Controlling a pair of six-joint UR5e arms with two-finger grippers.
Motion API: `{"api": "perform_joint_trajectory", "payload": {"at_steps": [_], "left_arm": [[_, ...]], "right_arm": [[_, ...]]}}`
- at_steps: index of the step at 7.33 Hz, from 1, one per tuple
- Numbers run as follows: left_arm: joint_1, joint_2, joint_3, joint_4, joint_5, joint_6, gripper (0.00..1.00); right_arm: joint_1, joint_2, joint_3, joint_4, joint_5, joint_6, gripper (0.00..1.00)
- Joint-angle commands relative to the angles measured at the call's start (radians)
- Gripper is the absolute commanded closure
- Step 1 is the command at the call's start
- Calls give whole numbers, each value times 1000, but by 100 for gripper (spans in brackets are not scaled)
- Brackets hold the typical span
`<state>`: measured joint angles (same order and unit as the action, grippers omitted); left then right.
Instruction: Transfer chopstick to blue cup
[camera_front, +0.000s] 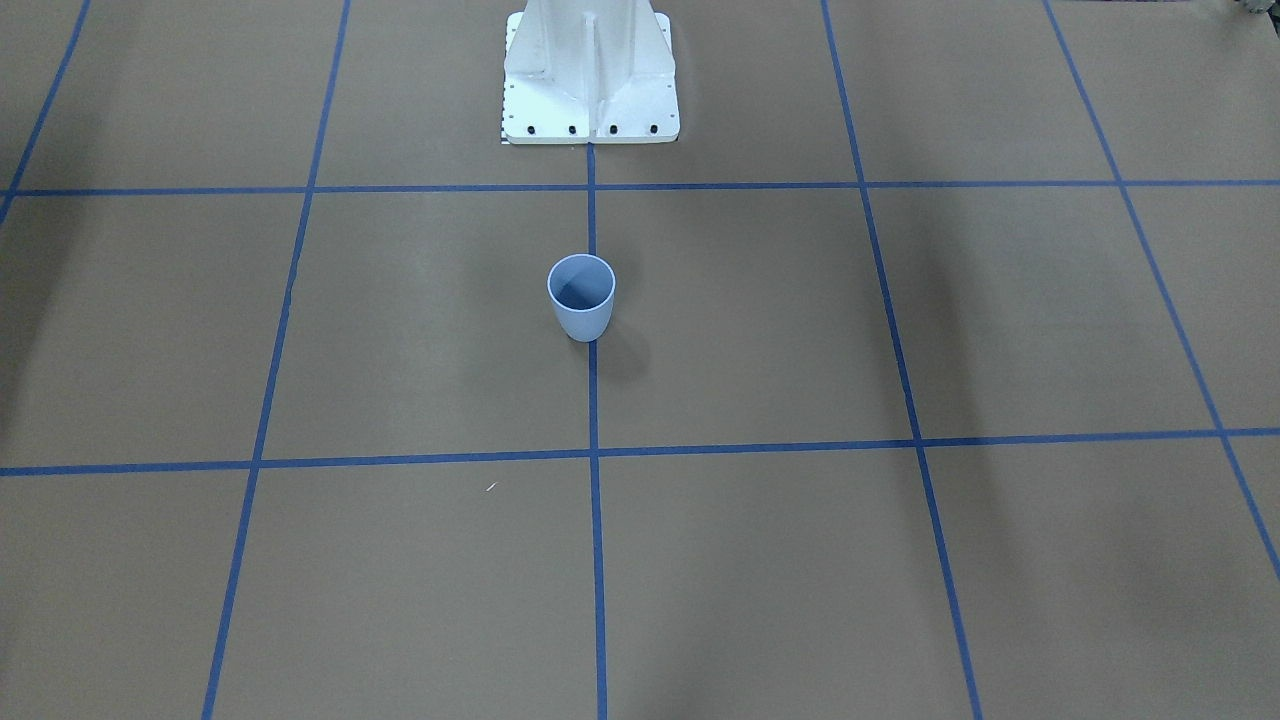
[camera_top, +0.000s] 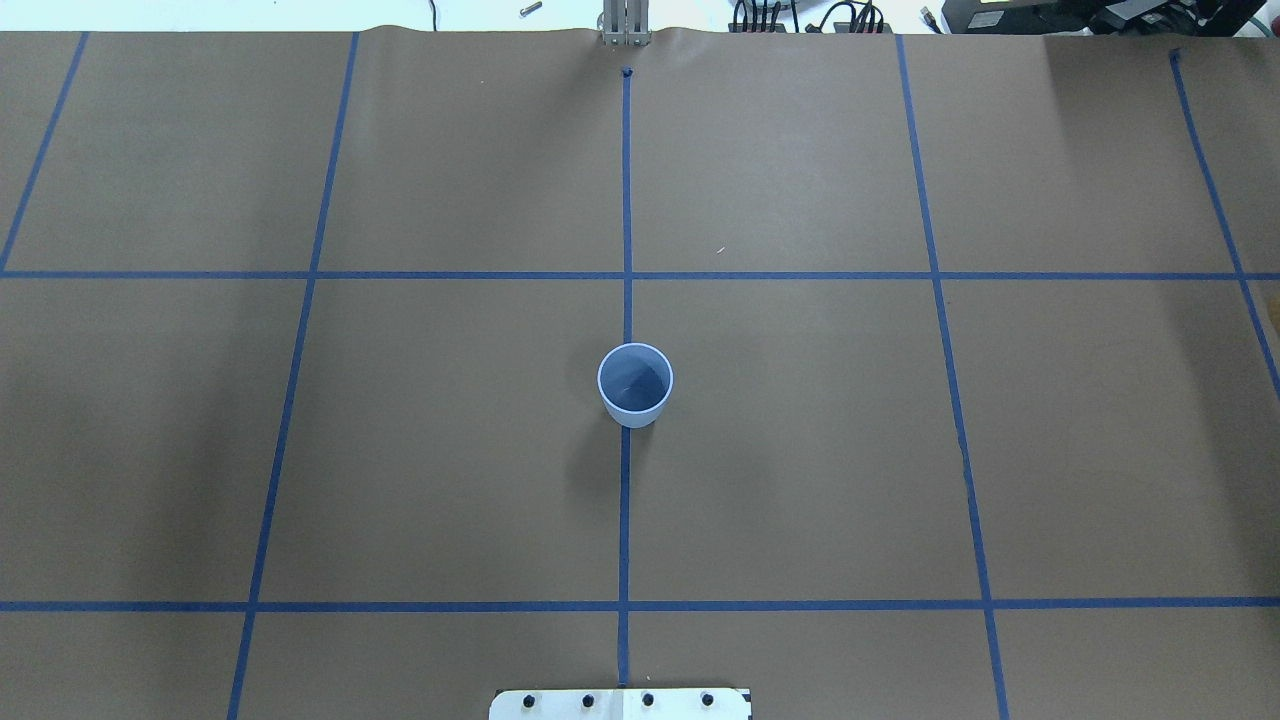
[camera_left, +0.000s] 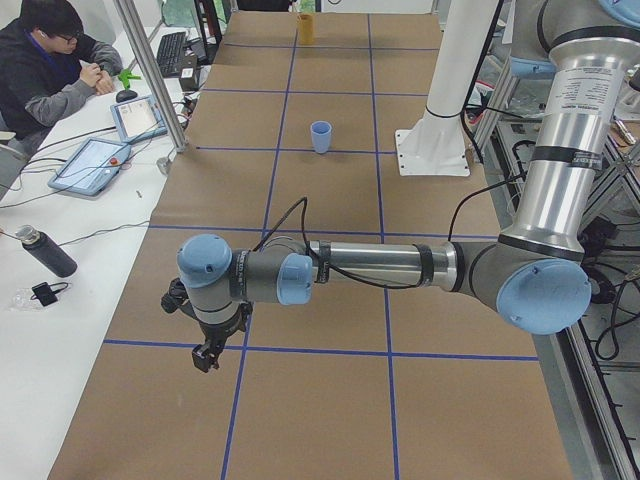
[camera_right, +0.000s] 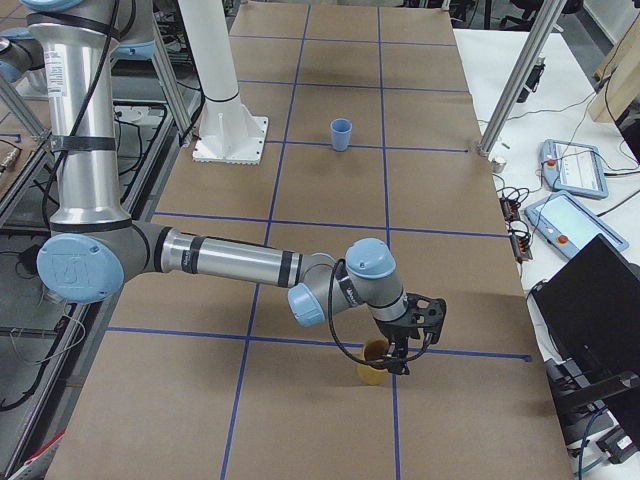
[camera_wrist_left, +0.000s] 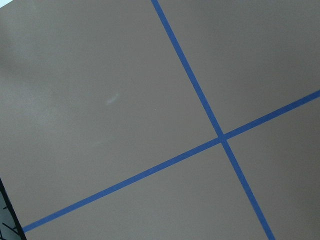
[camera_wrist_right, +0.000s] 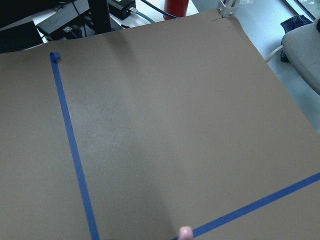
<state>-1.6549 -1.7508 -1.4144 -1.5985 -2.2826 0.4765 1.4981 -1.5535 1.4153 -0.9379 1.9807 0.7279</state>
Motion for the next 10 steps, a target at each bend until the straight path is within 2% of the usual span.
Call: {"api": "perform_joint_trajectory", "payload": {"at_steps": [1,4,5,6,10], "left_arm": [[0,7,0,0,0,-1,1],[0,8,0,0,0,-2,1],[0,14,-5,-1,-1,-4,1],[0,14,-6,0,-2,-7,1],[0,13,-6,0,-2,-10,1]], "right_arm": [[-22,-2,-9,22,-29,70,28],[-42,-14,-6,62,-31,122,85],[-42,-23,4,62,-31,111,98],[-41,-36,22,64,-30,110,100],[-12,-144,194,53,-19,94,100]]}}
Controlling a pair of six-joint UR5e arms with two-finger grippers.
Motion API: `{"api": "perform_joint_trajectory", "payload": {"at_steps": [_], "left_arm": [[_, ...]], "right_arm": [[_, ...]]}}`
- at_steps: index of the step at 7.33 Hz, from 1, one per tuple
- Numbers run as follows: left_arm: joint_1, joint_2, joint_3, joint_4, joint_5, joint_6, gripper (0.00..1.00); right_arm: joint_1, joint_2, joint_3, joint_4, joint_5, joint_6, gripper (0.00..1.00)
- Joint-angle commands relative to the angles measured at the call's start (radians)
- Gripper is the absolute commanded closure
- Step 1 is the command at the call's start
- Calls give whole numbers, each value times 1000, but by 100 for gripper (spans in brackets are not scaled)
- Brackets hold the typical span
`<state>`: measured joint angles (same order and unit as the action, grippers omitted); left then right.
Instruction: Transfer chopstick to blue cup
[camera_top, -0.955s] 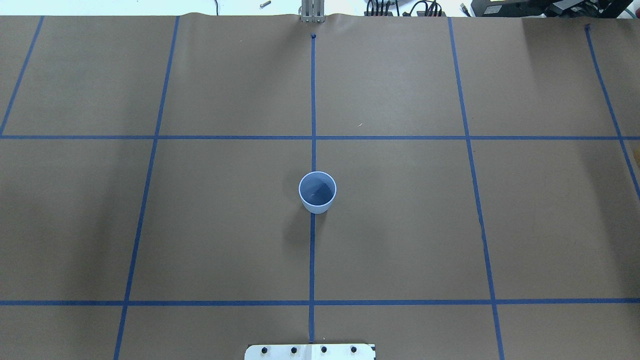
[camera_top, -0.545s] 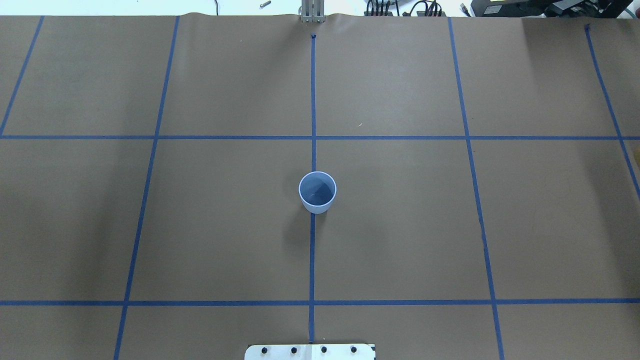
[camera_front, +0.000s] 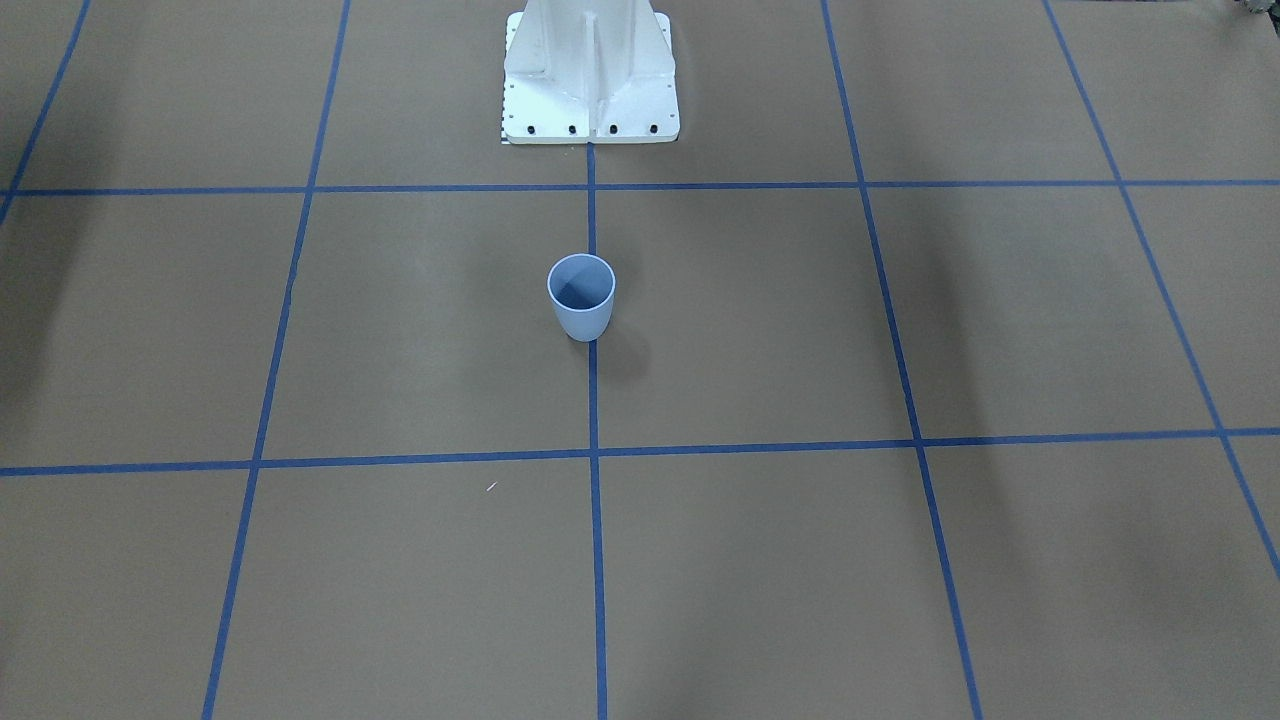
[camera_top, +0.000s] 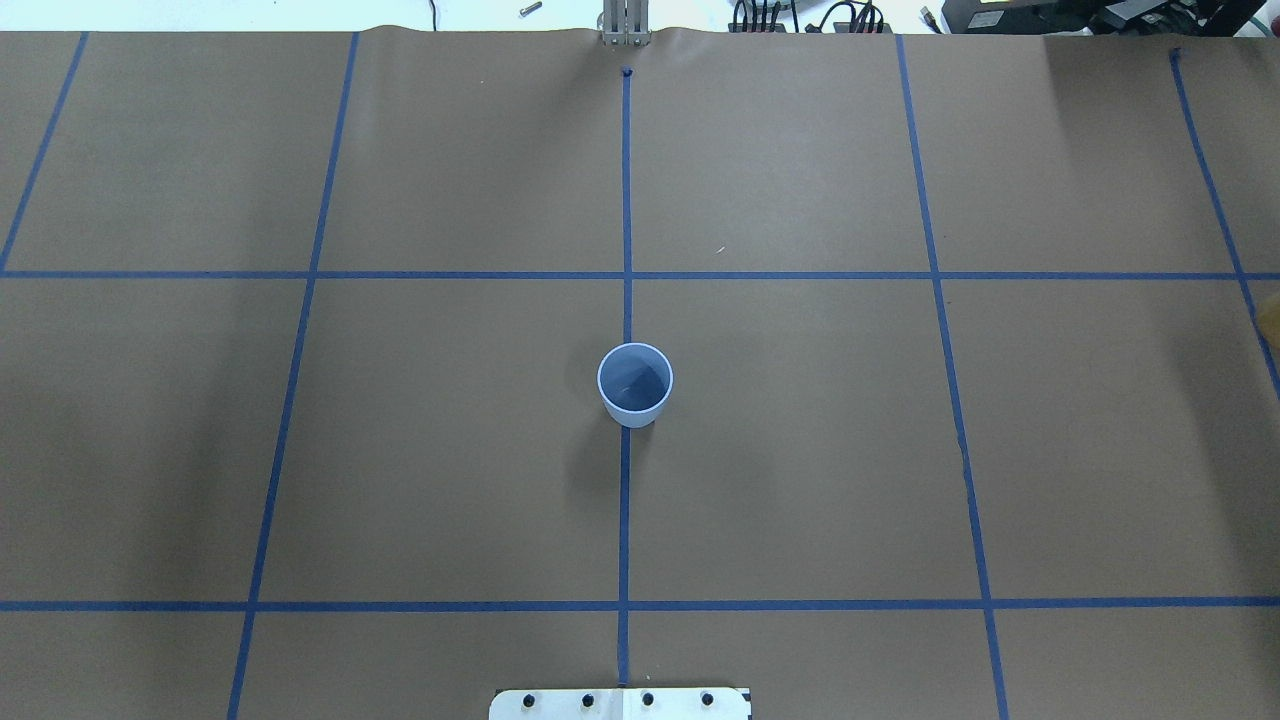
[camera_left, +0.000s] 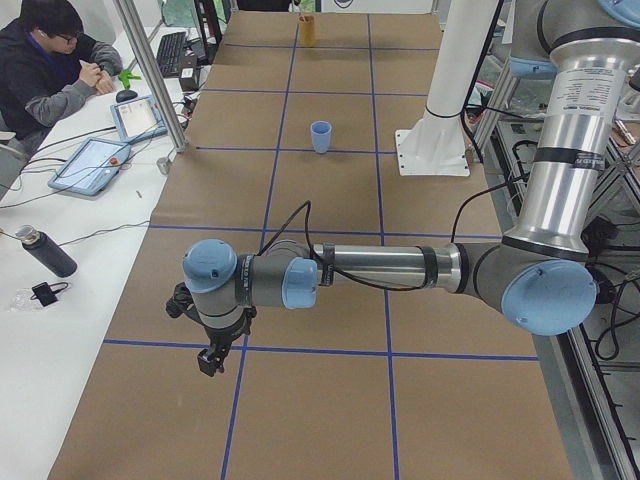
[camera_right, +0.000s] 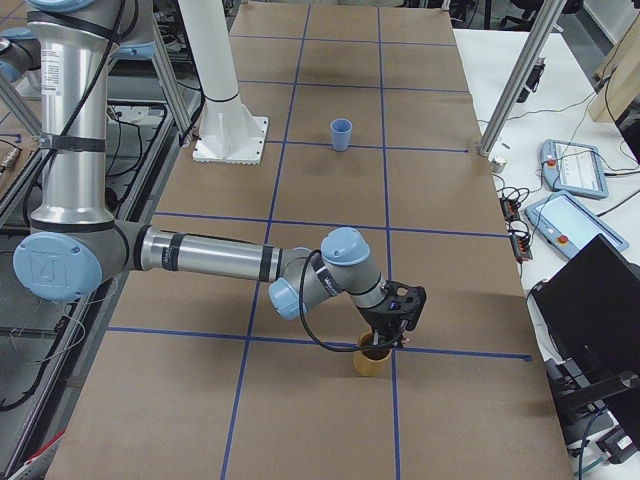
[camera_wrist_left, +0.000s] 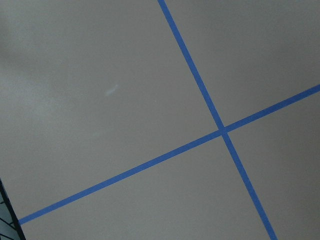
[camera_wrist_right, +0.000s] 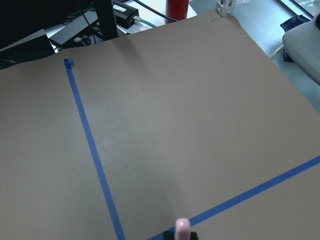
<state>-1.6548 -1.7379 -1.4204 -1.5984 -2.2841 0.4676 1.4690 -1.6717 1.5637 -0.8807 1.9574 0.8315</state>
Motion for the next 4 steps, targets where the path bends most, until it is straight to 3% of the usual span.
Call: {"api": "perform_joint_trajectory", "payload": {"at_steps": [1,4], "left_arm": [[1,0,1,0,0,-3,1],[1,0,3,0,0,-3,1]], "right_arm": [[58,-31,58,-10,8,-66,100],[151,3,103,-114,34,-228,100]]}}
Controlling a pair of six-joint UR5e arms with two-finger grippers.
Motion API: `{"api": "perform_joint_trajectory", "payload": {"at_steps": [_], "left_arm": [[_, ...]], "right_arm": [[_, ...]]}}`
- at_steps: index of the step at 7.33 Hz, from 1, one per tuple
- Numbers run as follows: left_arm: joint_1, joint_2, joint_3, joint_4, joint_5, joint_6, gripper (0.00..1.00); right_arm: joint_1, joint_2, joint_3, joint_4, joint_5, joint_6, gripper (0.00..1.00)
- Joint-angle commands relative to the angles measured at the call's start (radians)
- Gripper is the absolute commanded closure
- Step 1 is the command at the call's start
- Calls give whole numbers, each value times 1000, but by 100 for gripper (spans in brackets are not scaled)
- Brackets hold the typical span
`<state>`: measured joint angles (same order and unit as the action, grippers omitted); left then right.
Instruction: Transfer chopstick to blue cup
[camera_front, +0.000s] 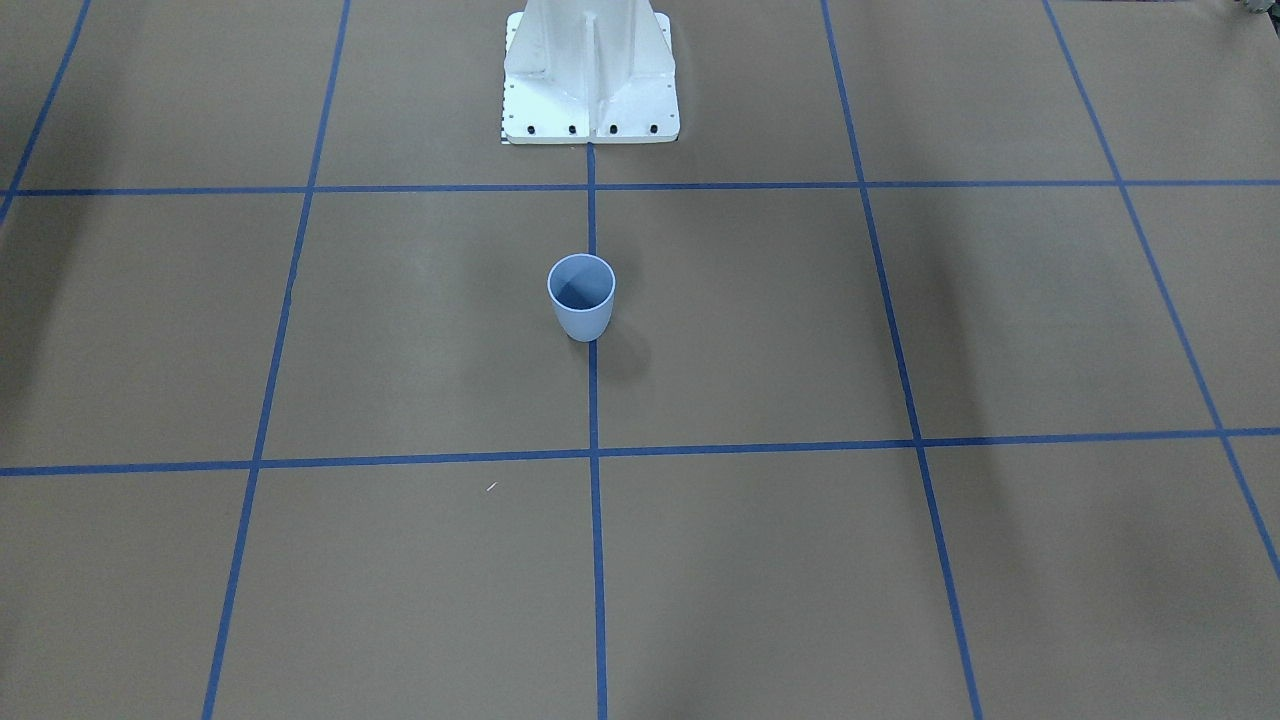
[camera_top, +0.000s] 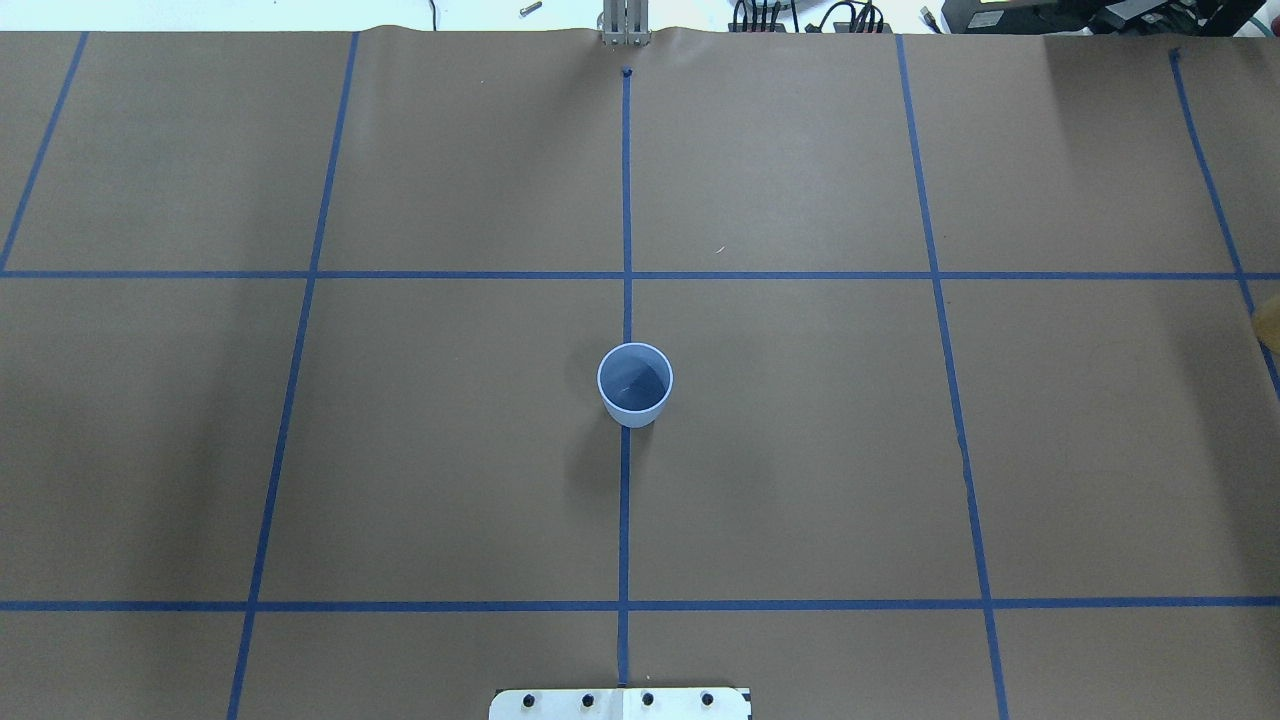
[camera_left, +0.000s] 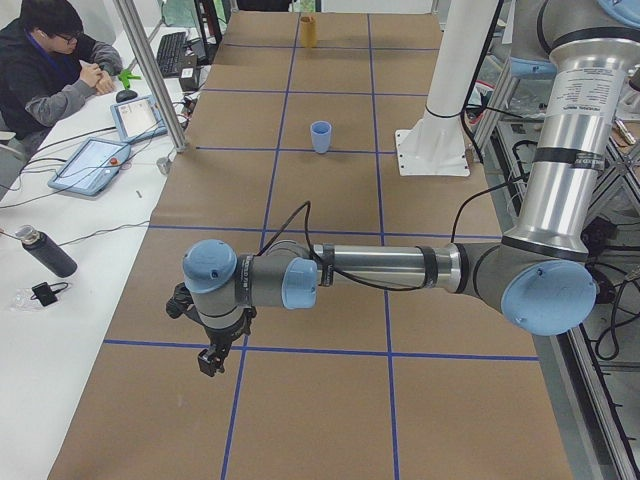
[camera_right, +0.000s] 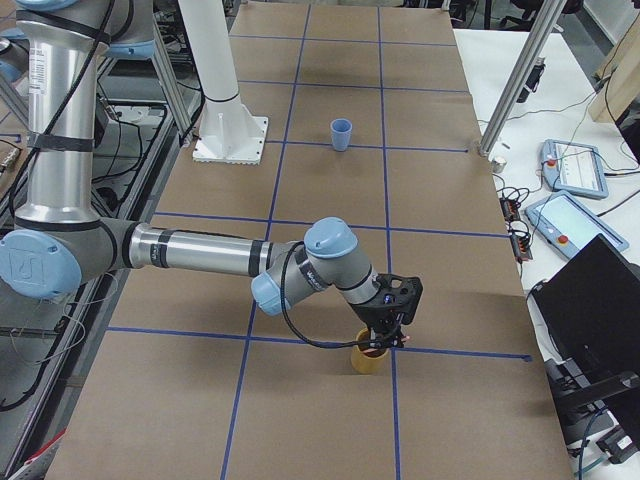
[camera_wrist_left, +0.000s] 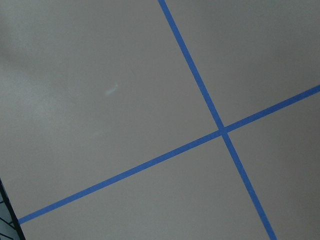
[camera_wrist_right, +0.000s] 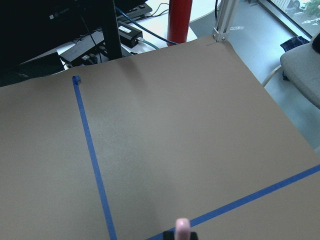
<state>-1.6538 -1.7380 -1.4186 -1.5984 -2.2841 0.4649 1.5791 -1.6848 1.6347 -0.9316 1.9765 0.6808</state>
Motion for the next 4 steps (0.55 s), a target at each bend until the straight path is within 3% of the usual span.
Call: {"api": "perform_joint_trajectory", "payload": {"at_steps": [1,2,4], "left_arm": [[0,0,4,0,0,-2,1],[0,2,0,0,0,-5,1],[0,0,4,0,0,-20,1]], "right_arm": [[74,66,90,-201,51,-111,100],[84,107,143,-310,71,-113,100],[81,143,163,-348,102,-112,100]]}}
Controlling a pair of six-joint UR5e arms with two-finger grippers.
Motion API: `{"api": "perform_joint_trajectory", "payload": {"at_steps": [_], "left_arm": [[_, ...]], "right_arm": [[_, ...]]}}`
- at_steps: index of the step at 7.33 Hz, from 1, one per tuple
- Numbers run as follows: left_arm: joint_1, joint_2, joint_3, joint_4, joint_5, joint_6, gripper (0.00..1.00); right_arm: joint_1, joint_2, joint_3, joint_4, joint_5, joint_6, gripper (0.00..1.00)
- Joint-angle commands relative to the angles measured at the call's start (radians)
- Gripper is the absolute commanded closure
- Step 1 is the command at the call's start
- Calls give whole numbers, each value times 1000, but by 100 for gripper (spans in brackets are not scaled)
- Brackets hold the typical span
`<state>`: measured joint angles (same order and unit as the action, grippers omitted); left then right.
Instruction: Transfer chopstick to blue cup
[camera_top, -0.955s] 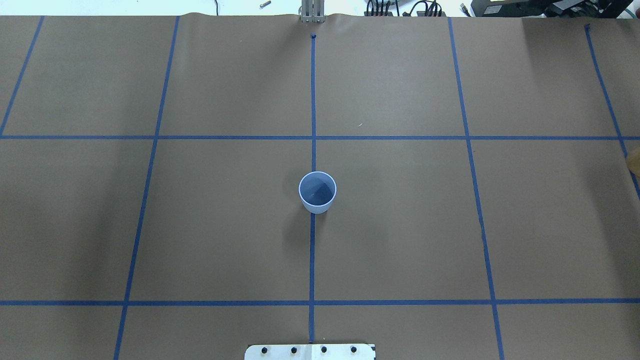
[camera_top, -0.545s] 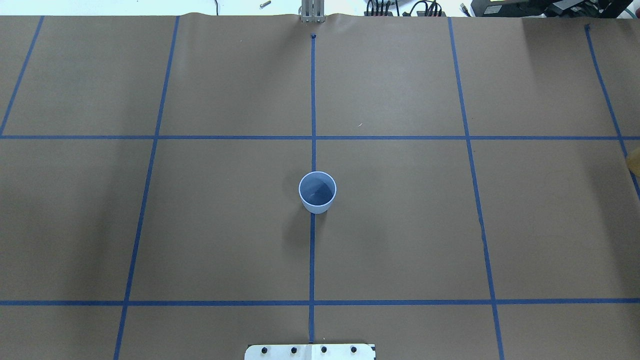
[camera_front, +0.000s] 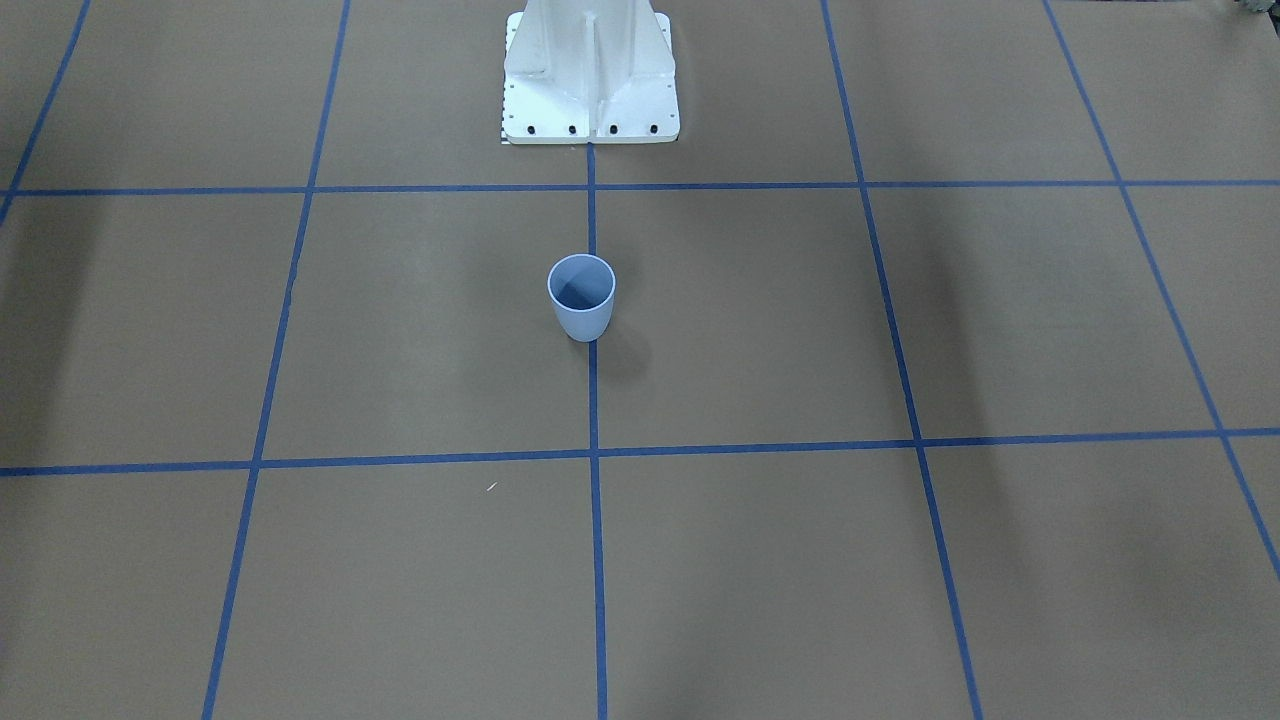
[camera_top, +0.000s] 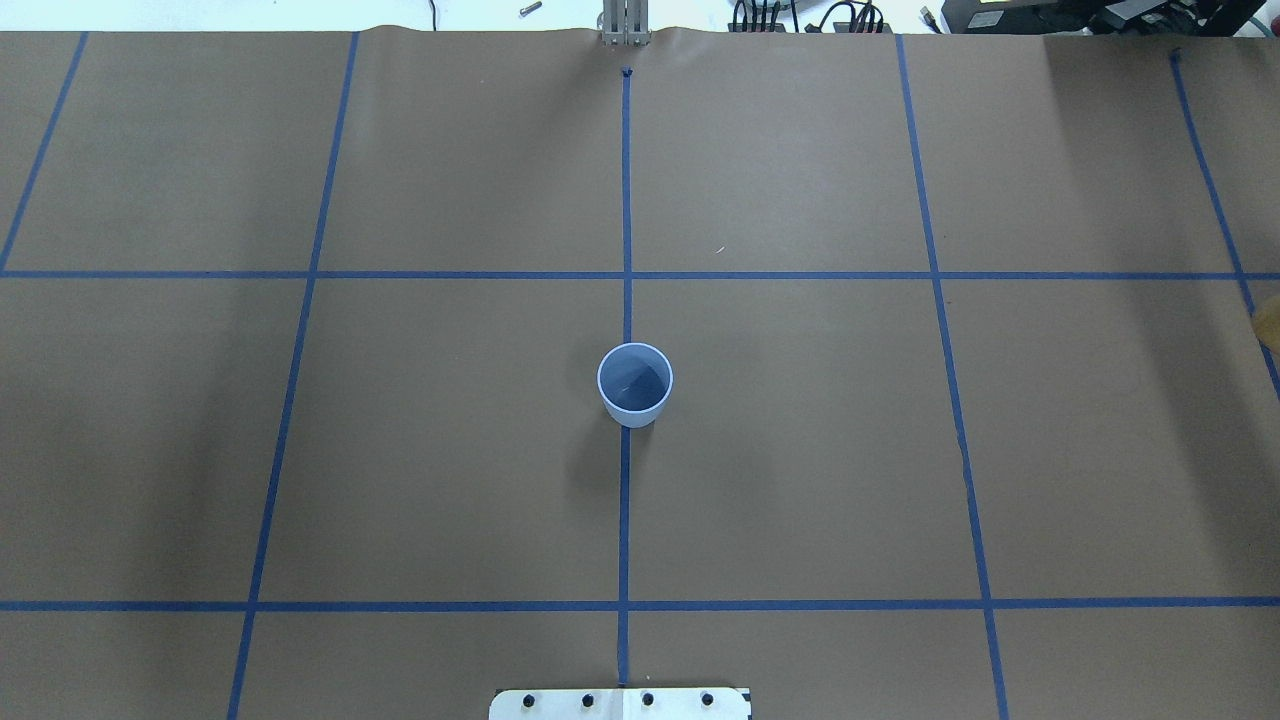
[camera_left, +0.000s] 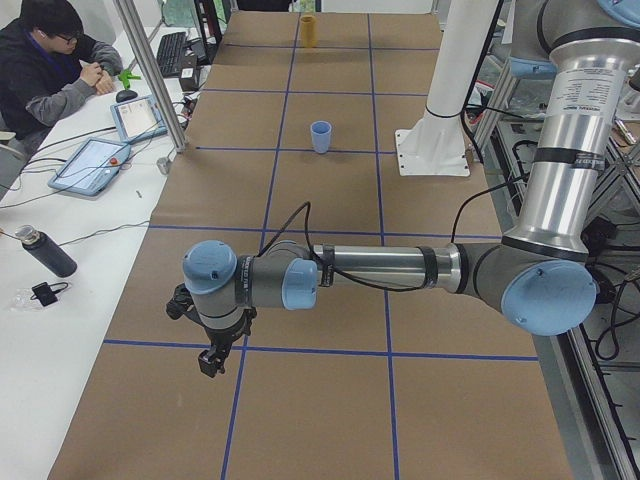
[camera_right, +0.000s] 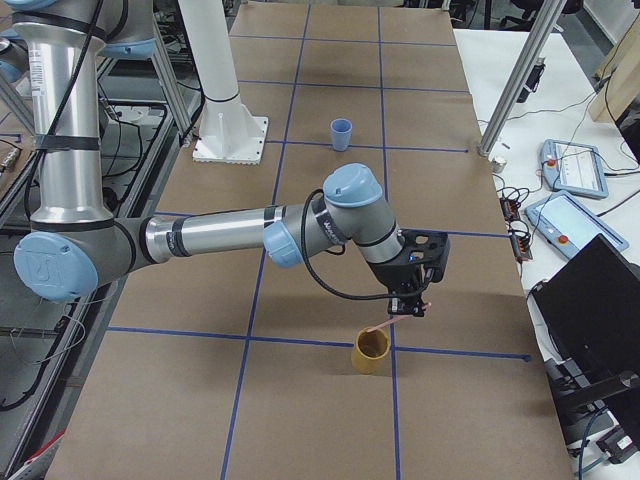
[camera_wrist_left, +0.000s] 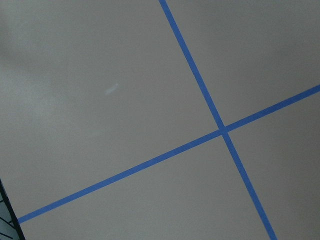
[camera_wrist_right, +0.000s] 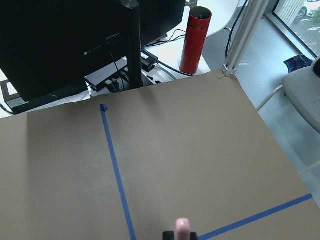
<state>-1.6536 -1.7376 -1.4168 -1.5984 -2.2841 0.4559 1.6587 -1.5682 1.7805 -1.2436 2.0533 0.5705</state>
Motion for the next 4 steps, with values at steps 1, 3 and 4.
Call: {"api": "perform_joint_trajectory", "payload": {"at_steps": [1,3,4], "left_arm": [[-2,0,-4,0,0,-95,1],[-2,16,-58,3,0,-381,1],[-2,39,-101,2,-8,-440,1]], "right_arm": [[-19,58,14,-39,97,-1,100],[-121,83,39,-39,169,14,100],[-185,100,74,-54,186,34,100]]}}
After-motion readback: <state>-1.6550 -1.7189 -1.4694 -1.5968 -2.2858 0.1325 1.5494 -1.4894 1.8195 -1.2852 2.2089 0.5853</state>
